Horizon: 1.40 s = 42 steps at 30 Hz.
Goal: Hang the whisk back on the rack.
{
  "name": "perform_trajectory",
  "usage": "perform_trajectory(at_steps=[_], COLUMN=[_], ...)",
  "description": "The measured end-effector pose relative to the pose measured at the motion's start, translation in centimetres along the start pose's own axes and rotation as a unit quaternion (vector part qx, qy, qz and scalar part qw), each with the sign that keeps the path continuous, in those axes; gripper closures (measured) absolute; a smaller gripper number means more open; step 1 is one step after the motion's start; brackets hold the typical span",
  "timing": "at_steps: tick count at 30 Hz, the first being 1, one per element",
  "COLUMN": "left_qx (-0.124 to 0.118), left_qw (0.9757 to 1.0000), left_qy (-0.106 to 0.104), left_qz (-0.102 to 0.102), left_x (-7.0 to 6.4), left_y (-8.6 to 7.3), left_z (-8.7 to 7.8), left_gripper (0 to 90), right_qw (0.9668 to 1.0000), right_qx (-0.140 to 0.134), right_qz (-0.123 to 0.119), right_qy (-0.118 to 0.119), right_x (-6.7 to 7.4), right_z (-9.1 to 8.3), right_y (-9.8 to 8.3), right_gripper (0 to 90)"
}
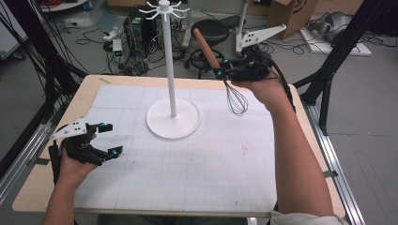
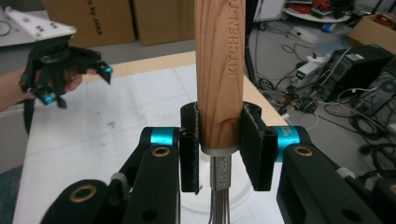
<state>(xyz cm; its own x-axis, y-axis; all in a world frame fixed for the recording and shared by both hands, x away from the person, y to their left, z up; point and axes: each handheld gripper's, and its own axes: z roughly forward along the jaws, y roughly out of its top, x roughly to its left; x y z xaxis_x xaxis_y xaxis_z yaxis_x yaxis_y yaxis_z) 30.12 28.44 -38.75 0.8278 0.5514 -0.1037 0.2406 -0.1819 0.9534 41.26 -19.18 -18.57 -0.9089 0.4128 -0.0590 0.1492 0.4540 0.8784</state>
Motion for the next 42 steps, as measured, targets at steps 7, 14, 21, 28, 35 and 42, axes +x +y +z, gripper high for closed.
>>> perform_trajectory(at_steps=[7,14,21,28,35,42], left_qx=[0.001,0.0,0.001,0.003,0.006,0.007], left_qw=[1.0,1.0,1.0,1.0,1.0,1.0], left_qy=[-0.001,-0.003,-0.004,-0.003,-0.003,-0.003], left_qz=[0.0,0.0,0.002,0.003,0.001,0.002], left_x=[0.1,0.0,-0.1,-0.1,-0.1,0.0], left_y=[0.0,0.0,0.0,0.0,-0.1,-0.2], left_z=[0.0,0.1,0.1,0.1,0.1,0.1], left_gripper=[2.5,2.5,2.5,2.5,2.5,2.4], right_qw=[0.9997,0.9995,0.9994,0.9988,0.9986,0.9994], right_qx=[-0.014,-0.016,-0.019,-0.014,-0.01,-0.003], right_qz=[0.016,0.019,0.014,0.031,0.033,0.022], right_qy=[-0.015,-0.022,-0.025,-0.037,-0.04,-0.025], right_x=[-1.3,-2.0,-2.6,-3.3,-3.8,-3.2], right_z=[0.2,1.2,1.9,2.3,3.0,3.9], right_y=[1.2,2.9,3.9,4.1,4.3,4.5], right_gripper=[71.0,71.1,71.0,71.0,71.0,71.0])
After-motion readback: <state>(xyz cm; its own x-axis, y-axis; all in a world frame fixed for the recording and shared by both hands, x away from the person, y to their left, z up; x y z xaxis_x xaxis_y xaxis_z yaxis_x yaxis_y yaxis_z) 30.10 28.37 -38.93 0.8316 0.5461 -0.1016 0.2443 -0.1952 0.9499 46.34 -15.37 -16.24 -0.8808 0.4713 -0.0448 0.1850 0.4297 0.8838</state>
